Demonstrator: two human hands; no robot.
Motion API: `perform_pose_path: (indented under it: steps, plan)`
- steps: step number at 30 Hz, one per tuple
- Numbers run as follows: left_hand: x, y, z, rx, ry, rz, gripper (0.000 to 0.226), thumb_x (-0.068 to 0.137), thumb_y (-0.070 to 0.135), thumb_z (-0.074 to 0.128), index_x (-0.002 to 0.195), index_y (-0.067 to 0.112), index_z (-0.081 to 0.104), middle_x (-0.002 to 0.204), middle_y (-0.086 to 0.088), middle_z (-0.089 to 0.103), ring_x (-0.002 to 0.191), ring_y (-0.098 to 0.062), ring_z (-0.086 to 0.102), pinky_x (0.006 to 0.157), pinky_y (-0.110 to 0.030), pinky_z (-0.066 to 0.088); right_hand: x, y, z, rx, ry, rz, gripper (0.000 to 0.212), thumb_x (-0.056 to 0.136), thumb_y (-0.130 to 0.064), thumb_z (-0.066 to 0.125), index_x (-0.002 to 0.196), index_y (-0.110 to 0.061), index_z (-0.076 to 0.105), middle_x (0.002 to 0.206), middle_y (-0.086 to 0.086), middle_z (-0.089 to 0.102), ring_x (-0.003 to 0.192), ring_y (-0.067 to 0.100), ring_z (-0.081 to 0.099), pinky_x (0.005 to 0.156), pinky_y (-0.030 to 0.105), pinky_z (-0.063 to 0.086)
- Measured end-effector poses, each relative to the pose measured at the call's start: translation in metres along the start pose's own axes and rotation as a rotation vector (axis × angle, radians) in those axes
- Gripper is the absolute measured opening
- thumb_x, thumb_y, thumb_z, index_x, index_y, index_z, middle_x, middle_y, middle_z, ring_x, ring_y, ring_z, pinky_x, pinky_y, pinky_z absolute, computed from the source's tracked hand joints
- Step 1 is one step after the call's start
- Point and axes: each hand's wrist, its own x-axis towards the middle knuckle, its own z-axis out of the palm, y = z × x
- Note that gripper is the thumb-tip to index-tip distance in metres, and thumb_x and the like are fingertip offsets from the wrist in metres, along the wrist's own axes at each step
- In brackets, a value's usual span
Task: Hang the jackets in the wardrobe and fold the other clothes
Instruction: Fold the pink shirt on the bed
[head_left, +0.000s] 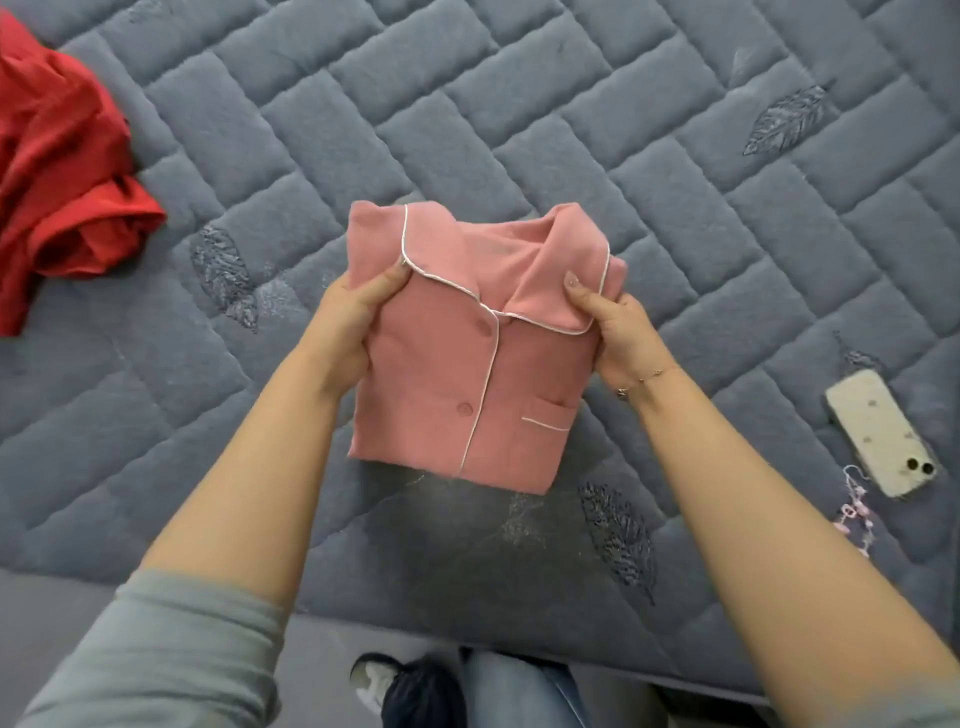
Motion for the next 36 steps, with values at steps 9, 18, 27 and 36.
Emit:
perform_pose_path:
  steps: [9,18,27,36]
  plan:
    - [-0.227,0.072,-0.081,-0.211,0.119,0.473,0.037,0.084,0.024,0.065,0.12,0.015,0.067,0.119,0.001,0.069,0.11,-0.011,0.064,0.09,-0.026,0.053,-0.191,-0.074,0.119,-0.225,-0.337,-0.33,0.038,0.074,-0.027,0.078,0.108,-0.011,0.07,0.106,0.005,0.074,0.095,0.018,0.07,0.073,0.032,0.058]
    - [-0.503,0.147,-0.203,-0.287,0.398,0.795,0.036,0.077,0.028,0.07,0.112,0.017,0.07,0.107,0.0,0.074,0.096,-0.009,0.068,0.072,-0.022,0.055,-0.426,-0.11,0.301,-0.324,-0.733,-0.614,0.023,0.072,-0.027,0.078,0.095,-0.026,0.078,0.101,0.0,0.075,0.096,0.011,0.071,0.076,0.017,0.054]
    - [-0.748,0.119,-0.294,-0.463,0.958,0.994,0.045,0.075,0.029,0.072,0.116,0.011,0.067,0.109,-0.006,0.073,0.096,-0.014,0.071,0.07,-0.023,0.056,-0.594,-0.044,0.479,-0.406,-1.313,-0.505,0.039,0.066,-0.033,0.082,0.101,-0.016,0.077,0.106,0.008,0.074,0.1,0.019,0.07,0.08,0.025,0.055]
    - [-0.937,0.057,-0.293,-0.583,1.606,1.199,0.032,0.075,0.033,0.073,0.104,0.022,0.075,0.105,-0.003,0.075,0.096,-0.013,0.071,0.068,-0.021,0.055,-0.779,0.054,0.588,-0.453,-1.973,-0.337,0.033,0.073,-0.031,0.077,0.102,-0.016,0.075,0.107,0.006,0.074,0.102,0.02,0.07,0.085,0.029,0.057]
